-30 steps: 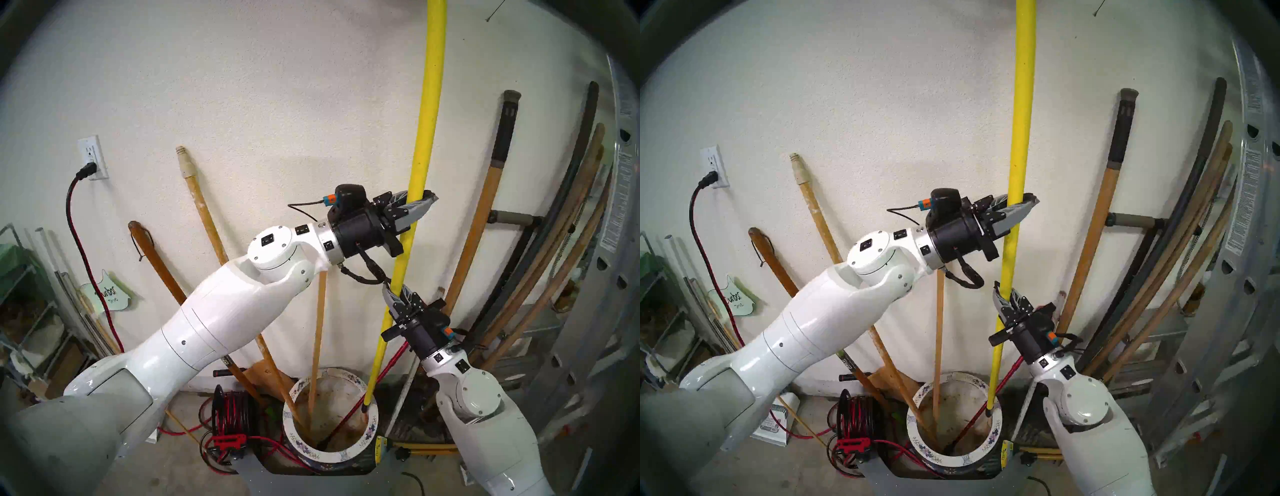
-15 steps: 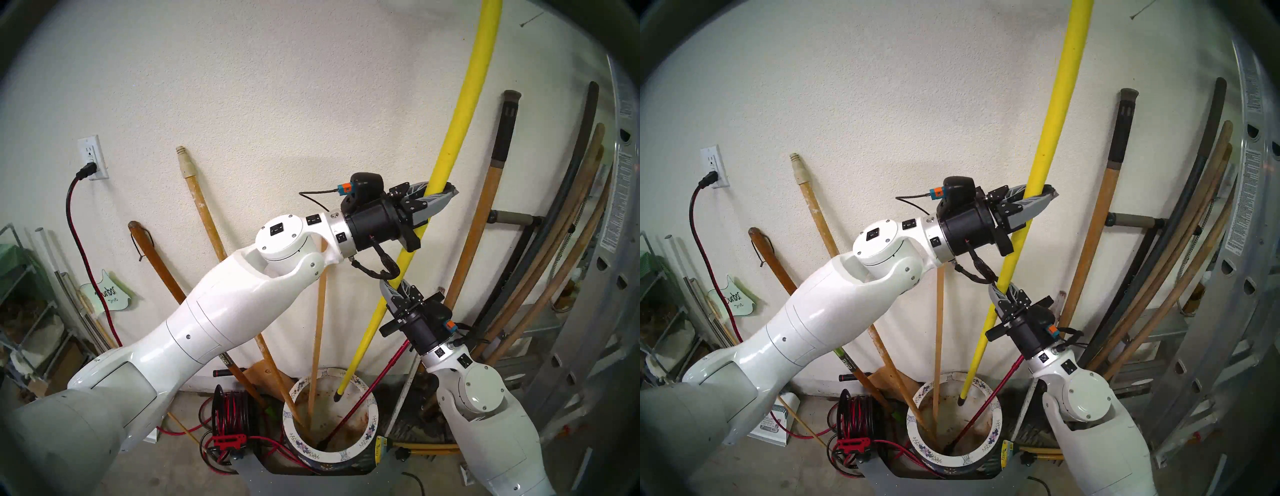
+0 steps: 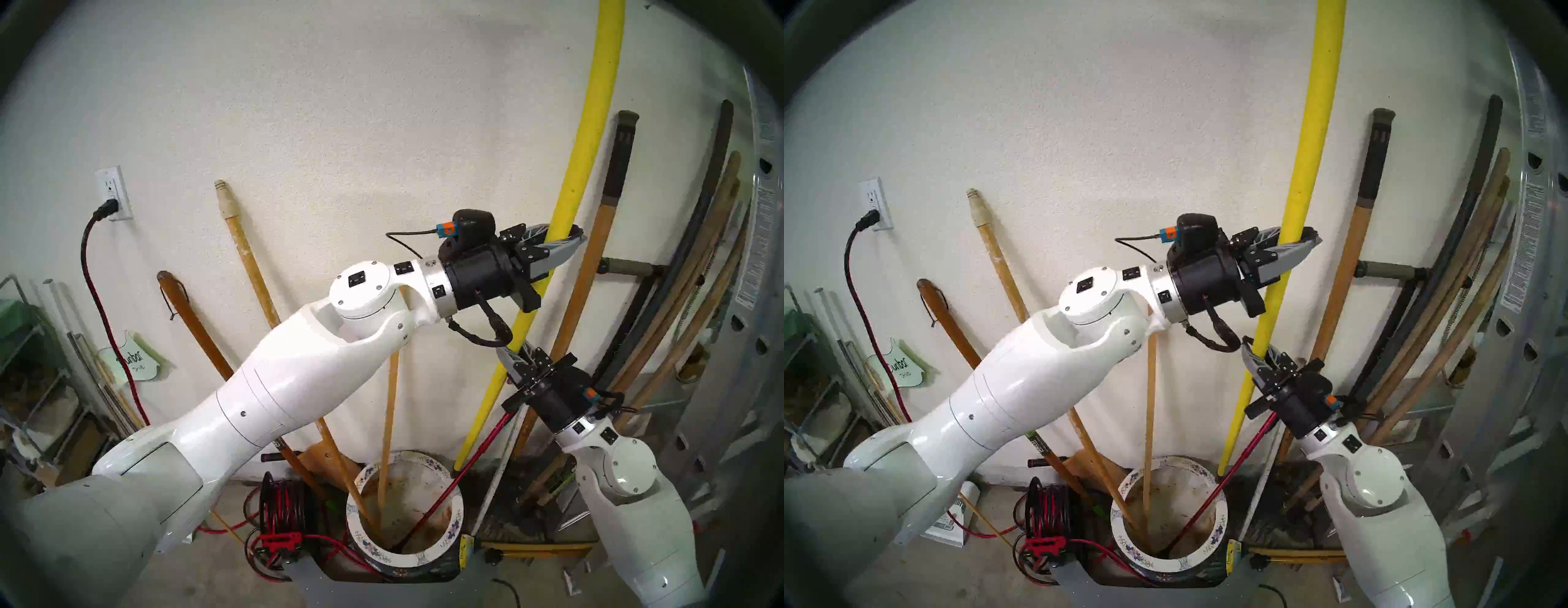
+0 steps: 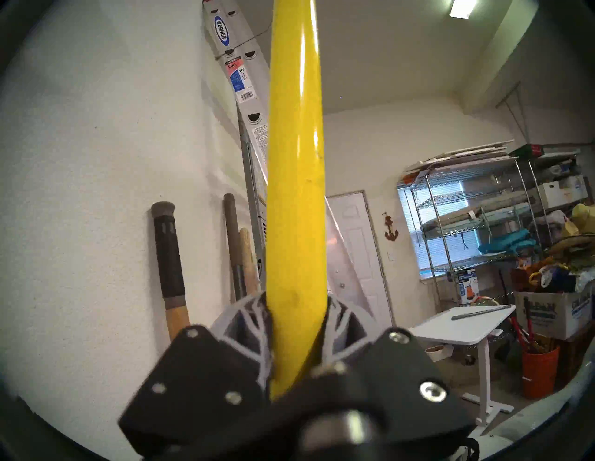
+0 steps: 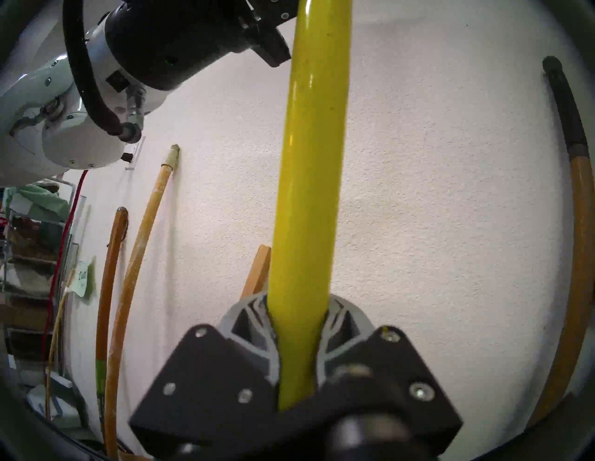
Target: Take wooden sticks or brooms out of the pot
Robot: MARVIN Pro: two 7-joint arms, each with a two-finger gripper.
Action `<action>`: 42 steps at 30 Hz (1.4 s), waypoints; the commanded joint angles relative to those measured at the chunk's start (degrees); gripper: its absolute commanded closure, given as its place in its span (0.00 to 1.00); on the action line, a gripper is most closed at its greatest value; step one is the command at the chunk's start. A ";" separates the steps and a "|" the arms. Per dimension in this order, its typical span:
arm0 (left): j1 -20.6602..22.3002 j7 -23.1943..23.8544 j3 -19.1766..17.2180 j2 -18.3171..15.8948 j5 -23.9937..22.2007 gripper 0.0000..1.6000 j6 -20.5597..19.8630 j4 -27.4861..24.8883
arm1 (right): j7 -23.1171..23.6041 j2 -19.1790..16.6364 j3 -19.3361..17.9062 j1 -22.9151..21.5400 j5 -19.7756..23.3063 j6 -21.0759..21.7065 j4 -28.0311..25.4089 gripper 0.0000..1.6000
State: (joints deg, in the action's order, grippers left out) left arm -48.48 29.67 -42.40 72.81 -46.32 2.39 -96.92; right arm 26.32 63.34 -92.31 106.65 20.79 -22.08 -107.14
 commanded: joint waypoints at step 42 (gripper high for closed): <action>0.68 -3.37 -1.54 0.32 2.19 1.00 -2.97 -3.97 | -1.99 0.74 1.32 16.52 -8.23 6.95 -24.98 1.00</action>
State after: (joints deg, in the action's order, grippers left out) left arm -48.35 28.02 -42.30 72.98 -44.21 -0.85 -101.72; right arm 25.36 65.69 -87.77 118.77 14.51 -16.81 -125.53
